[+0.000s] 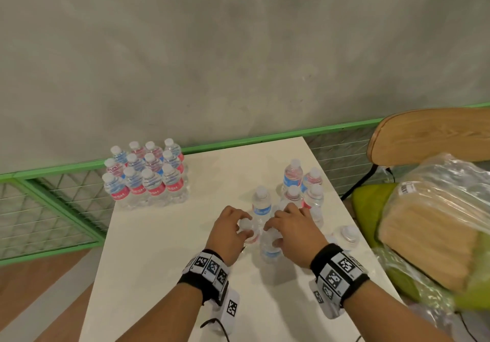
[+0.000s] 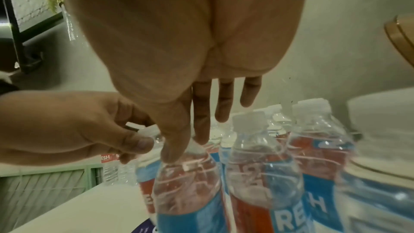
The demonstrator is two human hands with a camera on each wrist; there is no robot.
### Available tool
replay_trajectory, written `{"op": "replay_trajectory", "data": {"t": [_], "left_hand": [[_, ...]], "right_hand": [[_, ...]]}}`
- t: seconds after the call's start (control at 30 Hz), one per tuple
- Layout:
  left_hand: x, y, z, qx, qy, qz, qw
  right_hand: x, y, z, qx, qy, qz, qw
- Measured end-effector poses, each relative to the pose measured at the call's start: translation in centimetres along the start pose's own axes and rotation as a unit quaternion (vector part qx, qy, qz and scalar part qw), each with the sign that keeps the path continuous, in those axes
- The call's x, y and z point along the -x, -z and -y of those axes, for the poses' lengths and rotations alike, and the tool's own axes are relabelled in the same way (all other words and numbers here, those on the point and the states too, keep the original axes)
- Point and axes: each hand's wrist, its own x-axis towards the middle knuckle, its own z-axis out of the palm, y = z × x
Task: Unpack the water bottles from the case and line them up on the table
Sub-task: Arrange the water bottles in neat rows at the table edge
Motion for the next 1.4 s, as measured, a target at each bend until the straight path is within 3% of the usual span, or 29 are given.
{"op": "replay_trajectory", "data": {"t": [0.1,0.27,0.4,0.63,0.8,1.07,1.4], "left_hand": [[0.5,1.9,0.7,0.028,0.031,-0.045,0.998],[1.4,6.1,3.2,0.019,0.019,-0.078,0.997],[3.2,9.9,5.5,0.015,0.114,-0.095,0.989],[6.8,16.6,11.1,-0.095,0.219,-0.165,0.957],[8.1,19.9,14.8,-0.141,0.259,-0.144,0.945],[6.9,23.7,18.8,-0.101,0.225,-0.164,0.955],[2.7,26.9,20.9,-0.127,0.188,-0.109,0.968]], "right_hand": [[-0.6,0.4,0.5,-0.019,0.002,0.015,1.0],[-1.4,0.8,3.0,-0.124,-0.005,0.014,0.992],[-3.3,1.2,6.5,-0.256,-0.004,0.021,0.967],[-8.5,-1.2,14.5,-0.258,0.015,0.054,0.965],[-10.8,-2.5,19.9,-0.252,0.045,0.083,0.963],[-14.7,-2.7,24.0,-0.223,0.07,0.082,0.969],[-20.3,-2.0,25.4,-0.18,0.092,0.053,0.978]]}}
